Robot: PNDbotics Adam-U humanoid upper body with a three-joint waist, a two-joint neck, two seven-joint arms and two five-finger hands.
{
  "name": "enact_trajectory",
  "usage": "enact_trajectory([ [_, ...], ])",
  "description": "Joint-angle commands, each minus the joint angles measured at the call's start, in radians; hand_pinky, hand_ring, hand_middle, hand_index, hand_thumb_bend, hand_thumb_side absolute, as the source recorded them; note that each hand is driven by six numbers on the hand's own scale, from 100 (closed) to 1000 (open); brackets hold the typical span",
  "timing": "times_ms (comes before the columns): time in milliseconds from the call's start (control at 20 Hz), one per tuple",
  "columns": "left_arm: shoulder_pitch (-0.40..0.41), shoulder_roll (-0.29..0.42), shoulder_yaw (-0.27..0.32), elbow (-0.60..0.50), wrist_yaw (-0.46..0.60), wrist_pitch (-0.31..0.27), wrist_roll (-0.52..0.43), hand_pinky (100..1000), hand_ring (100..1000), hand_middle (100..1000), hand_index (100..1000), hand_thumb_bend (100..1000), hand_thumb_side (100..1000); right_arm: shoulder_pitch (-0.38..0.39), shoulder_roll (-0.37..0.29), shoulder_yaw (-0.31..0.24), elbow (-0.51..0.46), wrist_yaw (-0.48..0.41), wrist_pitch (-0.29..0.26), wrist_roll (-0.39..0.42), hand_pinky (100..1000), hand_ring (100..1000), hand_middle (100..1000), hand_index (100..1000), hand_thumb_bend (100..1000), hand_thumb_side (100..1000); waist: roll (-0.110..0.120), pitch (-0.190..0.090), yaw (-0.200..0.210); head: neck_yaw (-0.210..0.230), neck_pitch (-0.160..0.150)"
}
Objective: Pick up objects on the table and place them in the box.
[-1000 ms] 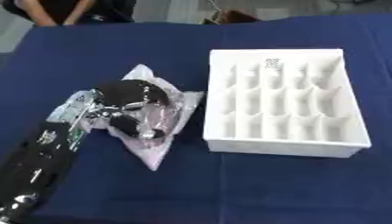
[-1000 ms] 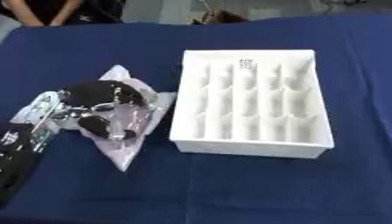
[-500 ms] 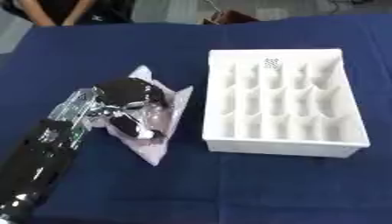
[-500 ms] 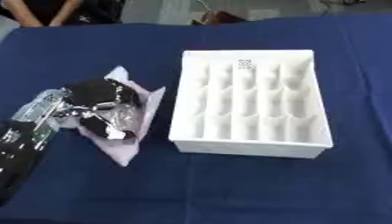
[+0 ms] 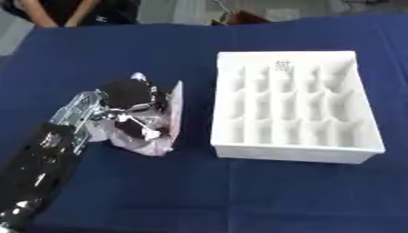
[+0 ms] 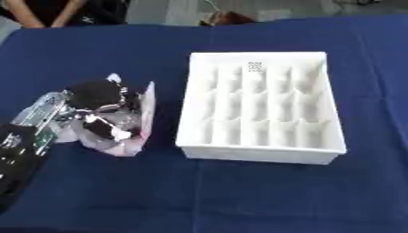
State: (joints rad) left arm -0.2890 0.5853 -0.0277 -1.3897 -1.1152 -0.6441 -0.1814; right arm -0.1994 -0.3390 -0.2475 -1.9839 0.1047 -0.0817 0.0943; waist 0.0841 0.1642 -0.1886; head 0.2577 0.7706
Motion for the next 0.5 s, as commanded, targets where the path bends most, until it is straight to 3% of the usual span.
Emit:
enact_trajectory([
  [50,0.003,0.022,0.003,0.000,0.008,0.011,0.025,100,100,178,287,252,223,-0.013,-0.012,-0.007,-0.016,0.000,-0.002,-0.003,504,647,773,959,100,744,-0.007,-0.009,0.000,0.012,-0.001],
  [150,0.003,0.023,0.005,-0.004,0.014,0.015,0.043,100,100,100,195,271,237,-0.012,-0.012,-0.007,-0.016,0.000,-0.002,-0.003,504,647,773,959,100,744,-0.007,-0.009,0.001,0.011,-0.001],
  [200,0.003,0.023,0.005,-0.005,0.017,0.017,0.054,100,100,100,199,269,230,-0.012,-0.012,-0.007,-0.016,0.000,-0.002,-0.003,504,647,773,959,100,744,-0.007,-0.009,0.001,0.011,-0.001],
  [250,0.002,0.023,0.006,-0.010,0.022,0.018,0.072,100,100,100,130,321,332,-0.012,-0.012,-0.007,-0.016,0.000,-0.002,-0.003,504,647,773,959,100,744,-0.007,-0.009,0.001,0.011,-0.001],
  [500,0.004,0.024,0.002,-0.011,0.044,0.013,0.160,100,100,100,100,302,293,-0.012,-0.012,-0.007,-0.016,0.000,-0.002,-0.003,504,646,773,959,100,743,-0.006,-0.009,0.000,0.011,-0.001],
])
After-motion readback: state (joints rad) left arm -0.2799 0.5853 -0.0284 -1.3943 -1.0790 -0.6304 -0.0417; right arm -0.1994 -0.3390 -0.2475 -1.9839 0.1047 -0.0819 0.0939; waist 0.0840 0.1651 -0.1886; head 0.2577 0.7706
